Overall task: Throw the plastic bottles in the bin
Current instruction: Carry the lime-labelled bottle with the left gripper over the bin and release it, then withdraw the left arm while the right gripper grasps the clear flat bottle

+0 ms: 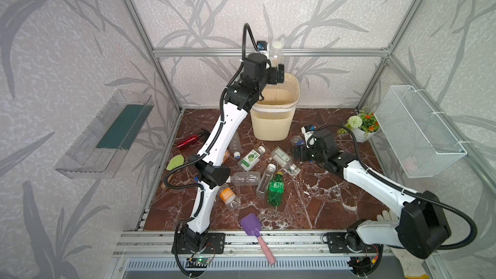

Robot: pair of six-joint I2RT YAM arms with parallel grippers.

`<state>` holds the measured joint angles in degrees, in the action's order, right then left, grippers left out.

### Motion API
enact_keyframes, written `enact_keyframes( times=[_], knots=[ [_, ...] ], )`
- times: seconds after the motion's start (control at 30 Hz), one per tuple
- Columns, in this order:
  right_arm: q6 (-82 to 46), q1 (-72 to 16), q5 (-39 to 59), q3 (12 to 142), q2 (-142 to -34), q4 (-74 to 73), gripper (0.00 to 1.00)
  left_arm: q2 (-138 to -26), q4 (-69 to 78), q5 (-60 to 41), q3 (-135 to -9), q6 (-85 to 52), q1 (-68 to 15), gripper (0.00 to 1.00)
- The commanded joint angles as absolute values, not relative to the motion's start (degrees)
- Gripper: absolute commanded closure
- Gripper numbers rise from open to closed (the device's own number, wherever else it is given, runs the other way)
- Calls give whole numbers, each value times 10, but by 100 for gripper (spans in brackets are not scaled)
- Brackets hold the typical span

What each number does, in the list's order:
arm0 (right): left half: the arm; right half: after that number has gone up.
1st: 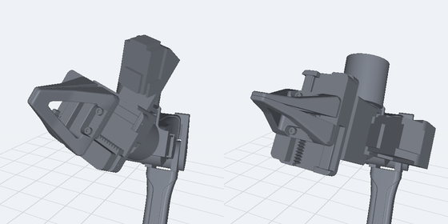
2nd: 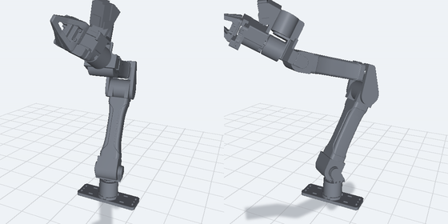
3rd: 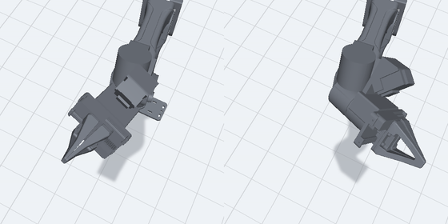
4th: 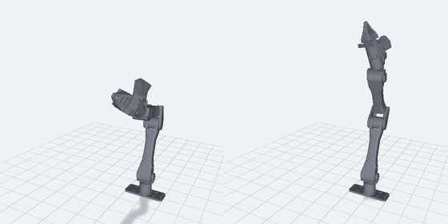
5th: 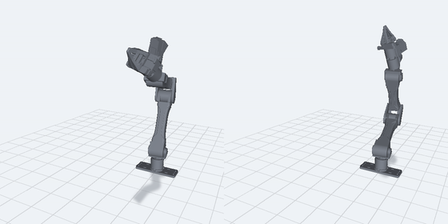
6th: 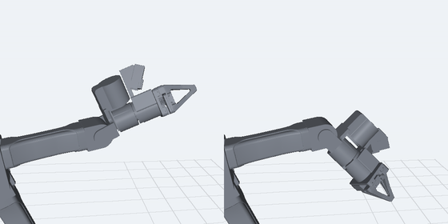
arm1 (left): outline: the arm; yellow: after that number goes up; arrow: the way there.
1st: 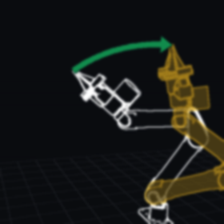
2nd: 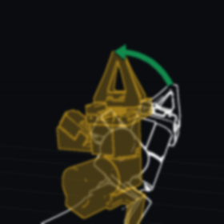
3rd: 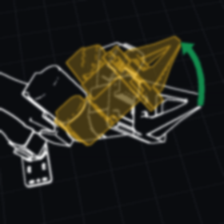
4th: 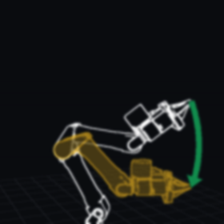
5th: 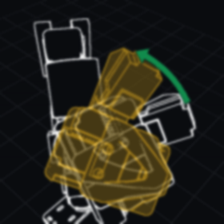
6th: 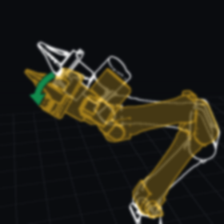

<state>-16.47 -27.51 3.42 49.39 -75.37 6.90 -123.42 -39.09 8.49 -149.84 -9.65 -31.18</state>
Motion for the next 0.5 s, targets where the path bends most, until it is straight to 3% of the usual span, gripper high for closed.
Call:
enact_keyframes(
  times=[0.0, 0.27, 0.47],
  knots=[
    [-163, -276, 20, 481, -737, 65, 12, -1013, -347, 113, -1336, -68, -309, 1],
    [-110, -276, 53, 514, -786, 85, 9, -724, -224, 193, -973, -42, -289, 1],
    [-43, -277, 92, 567, -848, 143, 9, -563, -192, 190, -727, -28, -253, 1]
  ],
)
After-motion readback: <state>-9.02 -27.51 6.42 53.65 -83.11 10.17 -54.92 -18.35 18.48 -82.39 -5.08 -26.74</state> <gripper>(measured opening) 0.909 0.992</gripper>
